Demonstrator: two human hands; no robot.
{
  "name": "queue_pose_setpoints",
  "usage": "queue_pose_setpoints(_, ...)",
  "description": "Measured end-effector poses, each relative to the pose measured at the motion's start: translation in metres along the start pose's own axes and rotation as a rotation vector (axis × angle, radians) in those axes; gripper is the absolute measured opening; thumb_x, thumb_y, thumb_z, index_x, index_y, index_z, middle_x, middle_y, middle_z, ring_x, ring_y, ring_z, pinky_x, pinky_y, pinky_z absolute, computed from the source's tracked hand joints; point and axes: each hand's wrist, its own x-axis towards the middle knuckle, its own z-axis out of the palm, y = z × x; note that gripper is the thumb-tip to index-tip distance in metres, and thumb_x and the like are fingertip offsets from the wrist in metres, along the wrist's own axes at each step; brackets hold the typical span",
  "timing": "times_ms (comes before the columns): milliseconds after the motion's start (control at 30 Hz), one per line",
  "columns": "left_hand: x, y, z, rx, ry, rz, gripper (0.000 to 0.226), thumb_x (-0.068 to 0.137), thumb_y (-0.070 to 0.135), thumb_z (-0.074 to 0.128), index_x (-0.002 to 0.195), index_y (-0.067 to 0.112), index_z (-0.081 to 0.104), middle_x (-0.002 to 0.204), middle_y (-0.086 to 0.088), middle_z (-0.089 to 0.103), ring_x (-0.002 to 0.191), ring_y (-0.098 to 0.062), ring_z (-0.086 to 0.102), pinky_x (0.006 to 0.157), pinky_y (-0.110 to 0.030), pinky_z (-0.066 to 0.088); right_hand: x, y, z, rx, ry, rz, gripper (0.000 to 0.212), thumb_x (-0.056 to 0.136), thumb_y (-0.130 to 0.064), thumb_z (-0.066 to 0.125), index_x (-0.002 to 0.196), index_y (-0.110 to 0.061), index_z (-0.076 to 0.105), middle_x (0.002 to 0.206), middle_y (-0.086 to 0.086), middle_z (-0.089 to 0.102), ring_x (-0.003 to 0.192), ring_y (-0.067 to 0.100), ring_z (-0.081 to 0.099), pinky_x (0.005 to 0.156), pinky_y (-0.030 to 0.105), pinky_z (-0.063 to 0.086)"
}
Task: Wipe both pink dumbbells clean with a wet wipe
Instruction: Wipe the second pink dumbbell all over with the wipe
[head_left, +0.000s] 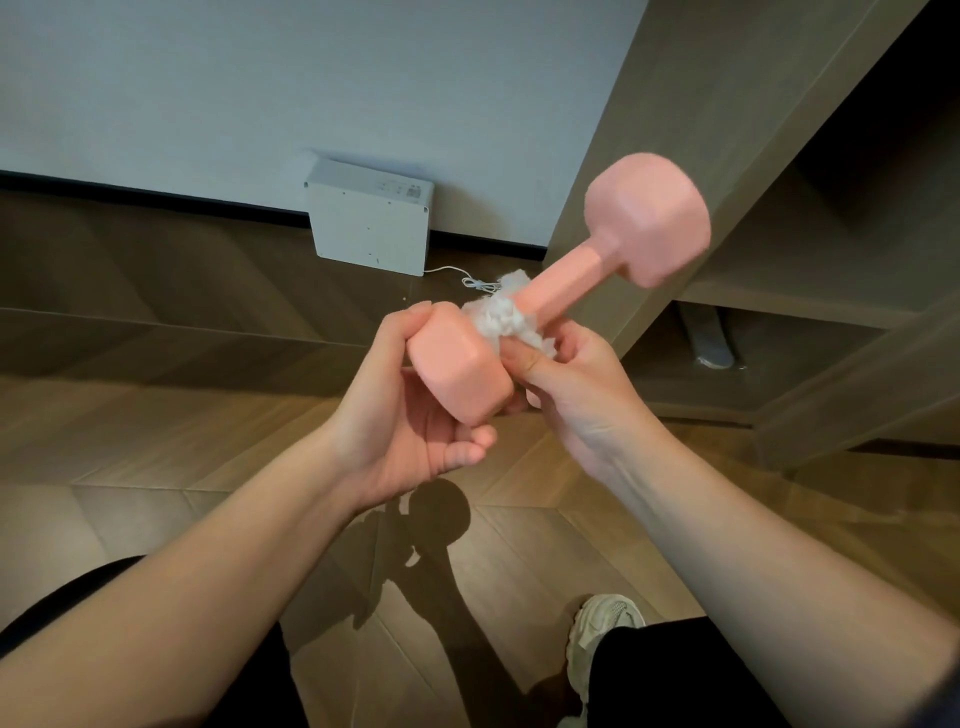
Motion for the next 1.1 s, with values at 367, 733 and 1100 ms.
queue_pose_setpoints(367, 0.002, -0.006, 0.002, -0.035, 0.177, 0.175, 0.042, 0.087, 0.049, 0.057, 0.112, 0.017, 0.068, 0.119, -0.018, 0.067, 0.1, -0.03, 0.068, 0.07, -0.041, 0.06, -0.003, 0.0, 0.011, -0.07, 0.048, -0.055, 0.018, 0.081, -0.016, 0.076, 0.092, -0.025, 0.065, 0.1, -0.005, 0.074, 0.099, 0.008, 0.068, 0.088, 0.024, 0.052)
queue_pose_setpoints(733, 0.003, -0.008, 0.005, -0.244, 0.146, 0.006, 0.055, 0.086, 0.055, 0.052, 0.076, 0.009, 0.08, 0.09, -0.02, 0.07, 0.072, -0.035, 0.067, 0.044, -0.026, 0.054, 0.001, -0.007, 0.002, -0.118, -0.145, -0.042, 0.047, 0.068, -0.024, 0.084, 0.109, -0.031, 0.062, 0.11, -0.006, 0.071, 0.101, 0.016, 0.066, 0.073, 0.028, 0.053)
queue_pose_setpoints(1100, 0.006, -0.007, 0.005, -0.266, 0.085, -0.066, 0.054, 0.087, 0.056, 0.05, 0.107, 0.009, 0.068, 0.087, -0.02, 0.068, 0.068, -0.032, 0.066, 0.044, -0.026, 0.054, 0.001, -0.016, -0.004, -0.233, -0.186, -0.083, 0.036, 0.077, -0.03, 0.072, 0.11, -0.03, 0.058, 0.104, -0.014, 0.07, 0.101, 0.0, 0.065, 0.075, 0.017, 0.053)
